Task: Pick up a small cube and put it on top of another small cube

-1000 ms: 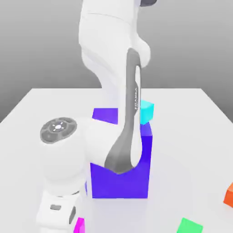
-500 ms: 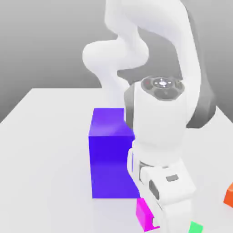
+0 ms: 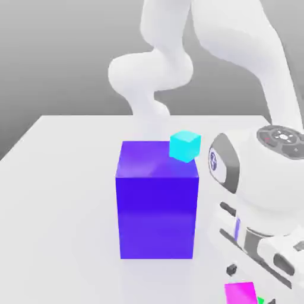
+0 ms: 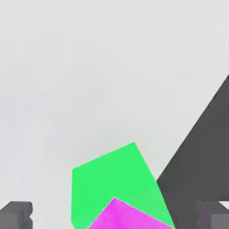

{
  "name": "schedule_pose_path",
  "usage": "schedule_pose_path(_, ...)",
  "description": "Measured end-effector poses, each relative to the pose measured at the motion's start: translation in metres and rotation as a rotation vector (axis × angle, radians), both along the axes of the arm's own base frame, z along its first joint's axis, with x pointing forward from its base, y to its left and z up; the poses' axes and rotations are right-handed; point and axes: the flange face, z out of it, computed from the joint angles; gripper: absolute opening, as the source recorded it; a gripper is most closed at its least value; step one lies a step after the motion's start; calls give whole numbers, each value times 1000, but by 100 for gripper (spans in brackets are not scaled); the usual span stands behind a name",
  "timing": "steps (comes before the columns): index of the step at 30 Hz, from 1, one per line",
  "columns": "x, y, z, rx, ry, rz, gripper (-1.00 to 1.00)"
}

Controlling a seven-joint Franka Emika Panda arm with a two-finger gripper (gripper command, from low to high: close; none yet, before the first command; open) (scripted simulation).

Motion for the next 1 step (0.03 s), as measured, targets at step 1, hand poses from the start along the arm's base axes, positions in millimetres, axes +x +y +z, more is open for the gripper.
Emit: schedule_pose_path(1,0,0,14,0,0,0,100)
